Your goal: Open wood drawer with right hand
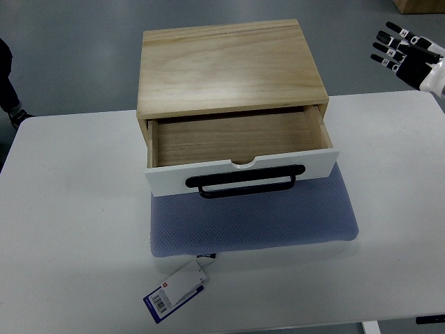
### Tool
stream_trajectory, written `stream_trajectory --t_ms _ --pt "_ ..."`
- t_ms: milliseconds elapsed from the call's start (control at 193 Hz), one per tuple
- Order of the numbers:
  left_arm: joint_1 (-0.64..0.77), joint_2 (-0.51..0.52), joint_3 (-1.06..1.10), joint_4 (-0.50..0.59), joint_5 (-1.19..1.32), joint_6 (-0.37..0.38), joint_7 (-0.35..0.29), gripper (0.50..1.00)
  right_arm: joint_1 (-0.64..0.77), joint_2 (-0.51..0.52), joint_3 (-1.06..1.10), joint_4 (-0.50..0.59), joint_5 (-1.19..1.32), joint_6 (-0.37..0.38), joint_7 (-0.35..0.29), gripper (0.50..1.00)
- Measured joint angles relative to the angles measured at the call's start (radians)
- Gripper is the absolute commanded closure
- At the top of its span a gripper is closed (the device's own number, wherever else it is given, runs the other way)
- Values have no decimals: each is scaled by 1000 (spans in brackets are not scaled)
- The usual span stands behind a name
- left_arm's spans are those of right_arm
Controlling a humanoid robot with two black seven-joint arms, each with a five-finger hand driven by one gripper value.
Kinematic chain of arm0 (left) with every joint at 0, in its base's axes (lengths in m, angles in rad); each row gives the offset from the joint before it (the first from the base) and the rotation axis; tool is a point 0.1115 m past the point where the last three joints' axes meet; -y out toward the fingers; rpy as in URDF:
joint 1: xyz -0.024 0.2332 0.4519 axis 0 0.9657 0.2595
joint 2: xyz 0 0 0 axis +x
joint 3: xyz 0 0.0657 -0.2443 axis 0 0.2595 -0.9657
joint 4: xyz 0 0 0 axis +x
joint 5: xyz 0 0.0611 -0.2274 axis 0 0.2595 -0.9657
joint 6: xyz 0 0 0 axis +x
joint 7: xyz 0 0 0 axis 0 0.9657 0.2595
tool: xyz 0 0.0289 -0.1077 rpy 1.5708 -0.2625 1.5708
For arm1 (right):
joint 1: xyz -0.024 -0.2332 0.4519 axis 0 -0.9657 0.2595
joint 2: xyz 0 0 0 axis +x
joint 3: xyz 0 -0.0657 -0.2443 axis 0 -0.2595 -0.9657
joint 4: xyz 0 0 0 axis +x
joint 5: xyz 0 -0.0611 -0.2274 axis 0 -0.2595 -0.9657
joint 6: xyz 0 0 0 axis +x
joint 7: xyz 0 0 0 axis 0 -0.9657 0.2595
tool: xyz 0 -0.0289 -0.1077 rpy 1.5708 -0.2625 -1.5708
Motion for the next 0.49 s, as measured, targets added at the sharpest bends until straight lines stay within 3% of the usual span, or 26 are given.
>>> stream_trajectory --t_ms 150,487 --pt "0 0 0 0 0 0 0 500 -45 40 36 0 -5 -65 0 560" --pt "0 0 0 0 0 0 0 500 -70 59 37 2 -14 -63 0 560"
